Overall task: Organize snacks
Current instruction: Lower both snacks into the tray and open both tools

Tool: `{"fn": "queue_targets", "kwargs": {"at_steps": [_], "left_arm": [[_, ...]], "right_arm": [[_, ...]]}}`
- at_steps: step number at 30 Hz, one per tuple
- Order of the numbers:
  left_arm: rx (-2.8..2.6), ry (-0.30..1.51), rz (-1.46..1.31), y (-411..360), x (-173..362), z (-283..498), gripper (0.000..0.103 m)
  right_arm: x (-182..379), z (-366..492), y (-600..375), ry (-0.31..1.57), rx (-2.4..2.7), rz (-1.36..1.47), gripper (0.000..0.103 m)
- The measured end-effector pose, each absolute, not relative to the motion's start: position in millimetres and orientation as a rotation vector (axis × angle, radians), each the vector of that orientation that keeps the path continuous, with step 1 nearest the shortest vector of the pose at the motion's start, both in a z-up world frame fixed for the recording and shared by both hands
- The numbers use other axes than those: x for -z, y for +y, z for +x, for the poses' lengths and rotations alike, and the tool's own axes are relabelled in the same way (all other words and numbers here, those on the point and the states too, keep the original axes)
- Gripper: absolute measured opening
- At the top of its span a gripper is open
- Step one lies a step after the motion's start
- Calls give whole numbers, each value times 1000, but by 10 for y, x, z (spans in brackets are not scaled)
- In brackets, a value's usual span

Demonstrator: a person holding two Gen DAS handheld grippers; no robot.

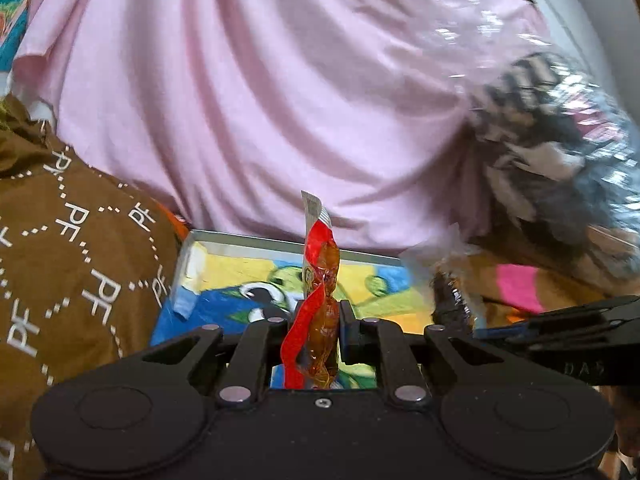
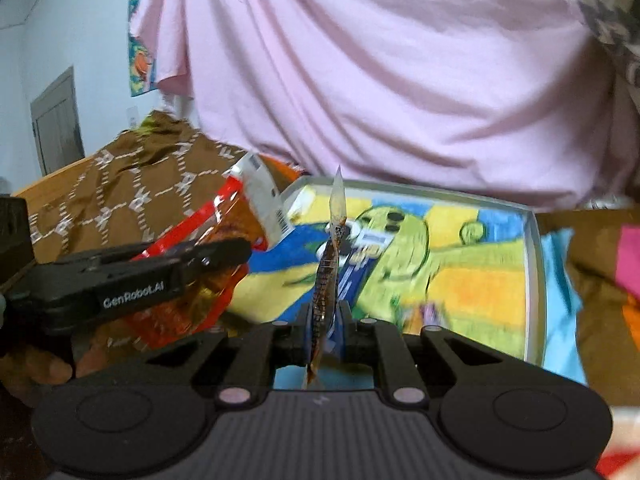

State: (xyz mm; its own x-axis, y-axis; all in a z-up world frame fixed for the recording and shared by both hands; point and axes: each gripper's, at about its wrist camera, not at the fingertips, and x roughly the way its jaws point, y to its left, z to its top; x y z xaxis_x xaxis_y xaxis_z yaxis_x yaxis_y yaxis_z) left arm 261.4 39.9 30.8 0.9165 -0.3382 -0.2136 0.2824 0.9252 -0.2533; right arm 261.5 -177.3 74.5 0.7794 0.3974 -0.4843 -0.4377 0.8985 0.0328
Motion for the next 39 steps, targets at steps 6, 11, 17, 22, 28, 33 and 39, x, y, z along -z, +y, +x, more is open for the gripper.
{"fn": "queue_targets", "kwargs": {"at_steps": [6, 11, 17, 22, 28, 33, 39], "left_arm": [[275, 349, -277, 533, -224, 3227, 16], [269, 402, -302, 625, -140, 3483, 20], [281, 410, -292, 619, -113, 3529, 27], [270, 411, -314, 650, -117, 3506, 48], [264, 398, -393, 775, -171, 3359, 86], [283, 367, -460, 921, -316, 3155, 102], [315, 343, -460, 986, -513, 2881, 102]], "right_arm": [[-695, 3266, -1732, 555, -433, -10, 13], [-506, 3623, -1782, 632, -411, 52, 13], [-318, 3713, -1832, 664, -376, 58, 14], [-343, 3623, -1873, 631, -348, 33, 40], [-467, 3434, -1902, 564, -335, 24, 71], [-549, 3193, -1934, 487, -331, 18, 91], [-648, 2807, -1985, 385, -329, 31, 103]]}}
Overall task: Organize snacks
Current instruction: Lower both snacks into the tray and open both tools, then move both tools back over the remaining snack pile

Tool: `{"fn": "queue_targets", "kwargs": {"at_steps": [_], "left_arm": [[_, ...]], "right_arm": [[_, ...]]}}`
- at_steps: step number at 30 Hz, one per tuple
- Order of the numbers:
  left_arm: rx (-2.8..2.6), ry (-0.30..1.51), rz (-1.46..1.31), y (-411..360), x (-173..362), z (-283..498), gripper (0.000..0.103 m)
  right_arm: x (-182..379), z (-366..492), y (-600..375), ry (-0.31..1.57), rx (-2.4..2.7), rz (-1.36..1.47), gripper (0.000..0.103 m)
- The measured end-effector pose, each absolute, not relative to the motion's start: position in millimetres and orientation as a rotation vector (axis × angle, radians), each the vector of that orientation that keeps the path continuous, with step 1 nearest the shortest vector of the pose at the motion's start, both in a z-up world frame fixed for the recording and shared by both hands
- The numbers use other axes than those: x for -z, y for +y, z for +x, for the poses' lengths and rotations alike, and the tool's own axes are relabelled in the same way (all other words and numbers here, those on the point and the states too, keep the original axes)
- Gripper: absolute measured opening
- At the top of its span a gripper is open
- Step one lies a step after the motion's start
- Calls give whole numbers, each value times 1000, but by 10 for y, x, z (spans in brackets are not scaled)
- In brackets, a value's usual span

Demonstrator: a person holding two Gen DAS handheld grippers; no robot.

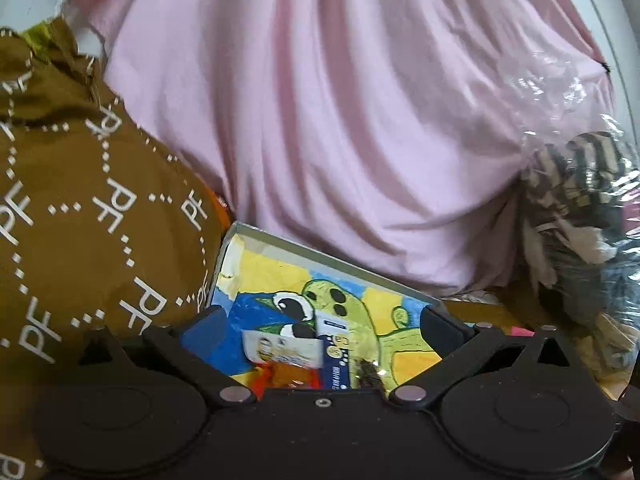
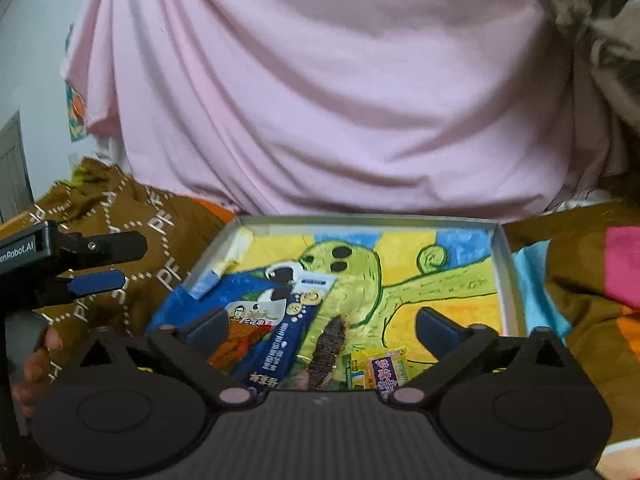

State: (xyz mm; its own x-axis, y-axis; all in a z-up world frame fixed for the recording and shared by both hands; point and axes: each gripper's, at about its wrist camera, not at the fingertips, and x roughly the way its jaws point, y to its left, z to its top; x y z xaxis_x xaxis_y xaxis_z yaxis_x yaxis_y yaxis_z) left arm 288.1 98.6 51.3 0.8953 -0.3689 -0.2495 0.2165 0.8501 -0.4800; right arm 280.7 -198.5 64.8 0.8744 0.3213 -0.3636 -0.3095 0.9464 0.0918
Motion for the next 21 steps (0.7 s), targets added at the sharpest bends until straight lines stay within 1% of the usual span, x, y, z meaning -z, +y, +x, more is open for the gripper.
{"fn": "queue_targets", "kwargs": {"at_steps": [10, 21], "left_arm": [[351, 301, -426, 893, -696, 2295, 102], [371, 299, -315, 700, -598, 1537, 102]], "right_arm": [[-748, 2105, -1967, 292, -363, 19, 103], [-703, 1414, -1965, 259, -385, -27, 103]]}}
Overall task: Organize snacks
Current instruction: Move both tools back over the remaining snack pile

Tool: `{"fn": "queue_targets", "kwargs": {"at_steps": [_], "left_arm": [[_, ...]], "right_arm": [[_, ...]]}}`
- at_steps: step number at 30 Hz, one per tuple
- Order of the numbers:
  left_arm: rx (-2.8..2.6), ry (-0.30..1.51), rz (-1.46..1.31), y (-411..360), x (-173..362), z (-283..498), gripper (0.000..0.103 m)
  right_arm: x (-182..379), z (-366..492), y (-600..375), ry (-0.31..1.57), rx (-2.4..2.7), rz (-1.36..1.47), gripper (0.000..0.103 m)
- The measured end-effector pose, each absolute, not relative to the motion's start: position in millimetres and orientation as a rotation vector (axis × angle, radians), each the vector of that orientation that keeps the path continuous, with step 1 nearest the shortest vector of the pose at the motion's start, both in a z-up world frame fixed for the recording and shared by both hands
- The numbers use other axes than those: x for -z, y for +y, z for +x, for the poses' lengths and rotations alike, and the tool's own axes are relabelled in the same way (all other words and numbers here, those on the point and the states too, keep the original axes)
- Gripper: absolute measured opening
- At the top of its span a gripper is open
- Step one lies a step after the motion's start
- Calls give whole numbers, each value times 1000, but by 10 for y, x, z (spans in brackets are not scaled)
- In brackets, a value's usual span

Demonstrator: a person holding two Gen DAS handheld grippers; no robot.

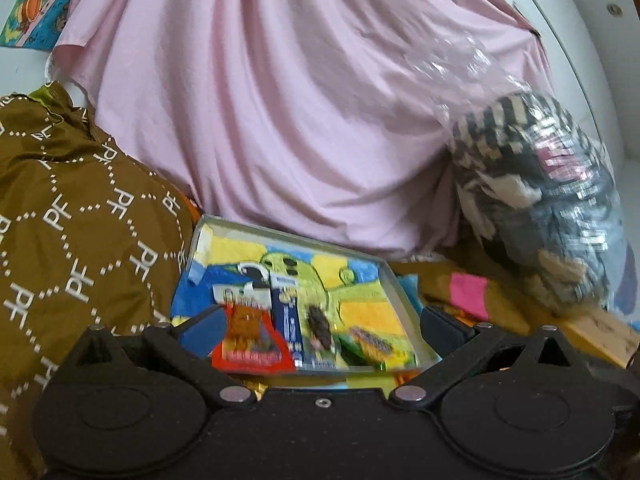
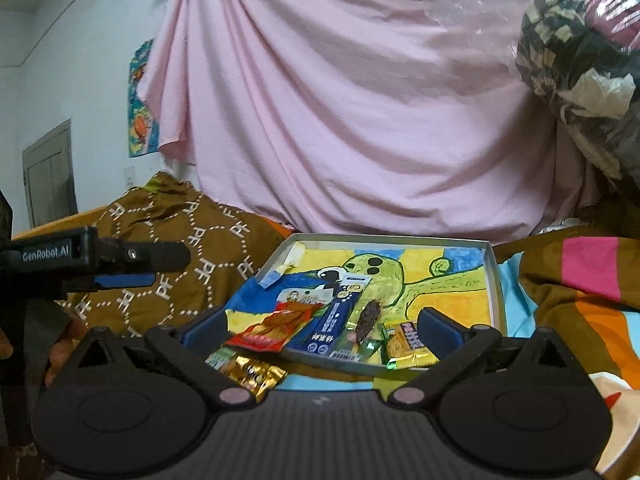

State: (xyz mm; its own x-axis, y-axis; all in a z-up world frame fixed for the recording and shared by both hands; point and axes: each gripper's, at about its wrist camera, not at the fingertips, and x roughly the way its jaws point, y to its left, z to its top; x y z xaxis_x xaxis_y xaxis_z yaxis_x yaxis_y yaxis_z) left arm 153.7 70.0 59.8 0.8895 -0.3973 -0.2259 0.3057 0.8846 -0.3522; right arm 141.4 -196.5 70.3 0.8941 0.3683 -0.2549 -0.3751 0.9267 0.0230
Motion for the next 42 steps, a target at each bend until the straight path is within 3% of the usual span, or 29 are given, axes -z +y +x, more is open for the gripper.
{"fn": "queue_targets", "kwargs": {"at_steps": [14, 29, 42], "left_arm": [[294, 383, -200, 629, -284, 947, 102], [262, 657, -96, 539, 303, 1148, 102], [259, 714, -61, 478, 427, 1238, 102]], "right_arm": [[-411, 1008, -1952, 331, -379, -40, 103], [94, 1058, -1950, 538, -320, -51, 103], [269, 1192, -1965, 633, -301, -35, 103]]}}
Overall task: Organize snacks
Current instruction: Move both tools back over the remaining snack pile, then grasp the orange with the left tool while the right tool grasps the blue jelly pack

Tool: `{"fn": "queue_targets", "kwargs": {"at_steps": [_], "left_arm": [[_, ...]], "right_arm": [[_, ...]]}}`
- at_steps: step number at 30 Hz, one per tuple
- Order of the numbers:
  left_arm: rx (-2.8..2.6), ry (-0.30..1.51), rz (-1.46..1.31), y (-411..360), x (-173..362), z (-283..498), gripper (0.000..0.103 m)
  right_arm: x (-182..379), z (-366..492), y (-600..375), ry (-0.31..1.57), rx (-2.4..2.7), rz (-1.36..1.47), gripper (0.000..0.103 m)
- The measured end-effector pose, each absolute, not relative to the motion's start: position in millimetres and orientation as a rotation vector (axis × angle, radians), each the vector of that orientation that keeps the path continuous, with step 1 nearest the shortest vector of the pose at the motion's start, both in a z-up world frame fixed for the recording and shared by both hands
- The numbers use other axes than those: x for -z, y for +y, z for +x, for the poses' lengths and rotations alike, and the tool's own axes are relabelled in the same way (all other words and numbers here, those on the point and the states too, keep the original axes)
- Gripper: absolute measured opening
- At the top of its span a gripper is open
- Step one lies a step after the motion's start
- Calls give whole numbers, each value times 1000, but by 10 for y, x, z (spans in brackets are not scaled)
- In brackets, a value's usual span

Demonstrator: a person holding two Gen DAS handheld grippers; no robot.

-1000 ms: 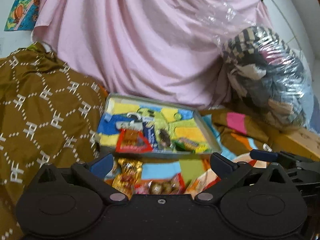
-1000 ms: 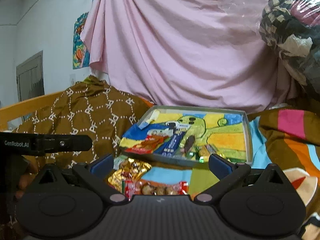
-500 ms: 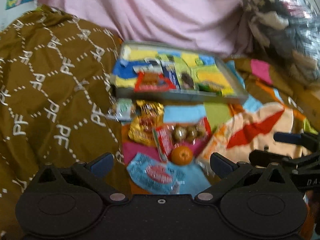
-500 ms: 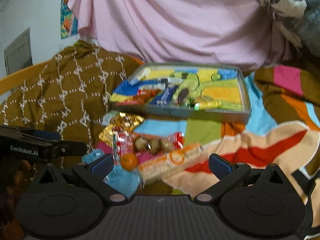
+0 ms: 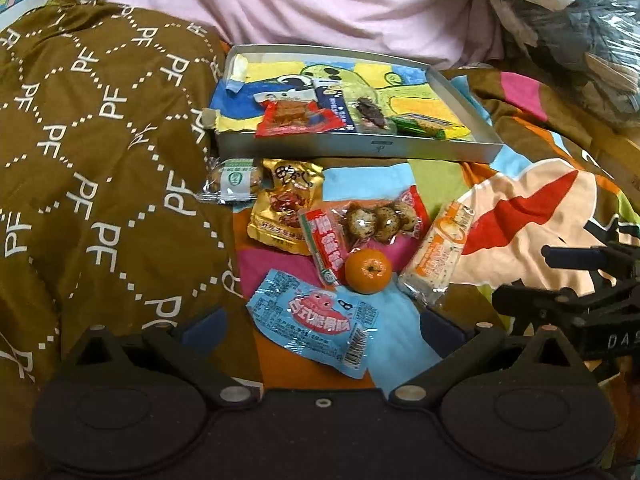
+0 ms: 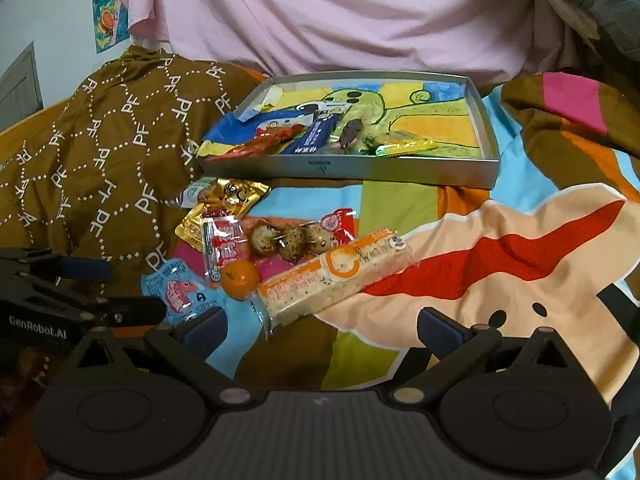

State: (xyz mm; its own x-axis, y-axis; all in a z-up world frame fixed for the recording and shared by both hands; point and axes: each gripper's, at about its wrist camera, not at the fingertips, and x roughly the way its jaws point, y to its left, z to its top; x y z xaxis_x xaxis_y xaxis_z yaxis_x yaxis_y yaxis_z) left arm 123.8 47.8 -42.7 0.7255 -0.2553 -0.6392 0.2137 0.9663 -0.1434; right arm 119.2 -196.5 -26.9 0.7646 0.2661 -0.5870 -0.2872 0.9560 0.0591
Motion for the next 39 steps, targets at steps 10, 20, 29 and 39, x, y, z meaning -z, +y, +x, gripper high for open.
{"fn": "queue_targets", "kwargs": {"at_steps": [10, 20, 29, 39], "left_arm": [[199, 712, -138, 658, 386, 1372, 102], [195, 708, -180, 744, 382, 1455, 102], [199, 684, -141, 737, 377, 1509, 102], [202, 671, -152, 794, 372, 1553, 102]], "right_arm": [[368, 1207, -1808, 663, -371, -83, 103], [371, 1192, -1571, 632, -509, -155, 103], [459, 1405, -1264, 671, -724, -174, 98], [560, 1688, -972, 704, -737, -202, 84]]}}
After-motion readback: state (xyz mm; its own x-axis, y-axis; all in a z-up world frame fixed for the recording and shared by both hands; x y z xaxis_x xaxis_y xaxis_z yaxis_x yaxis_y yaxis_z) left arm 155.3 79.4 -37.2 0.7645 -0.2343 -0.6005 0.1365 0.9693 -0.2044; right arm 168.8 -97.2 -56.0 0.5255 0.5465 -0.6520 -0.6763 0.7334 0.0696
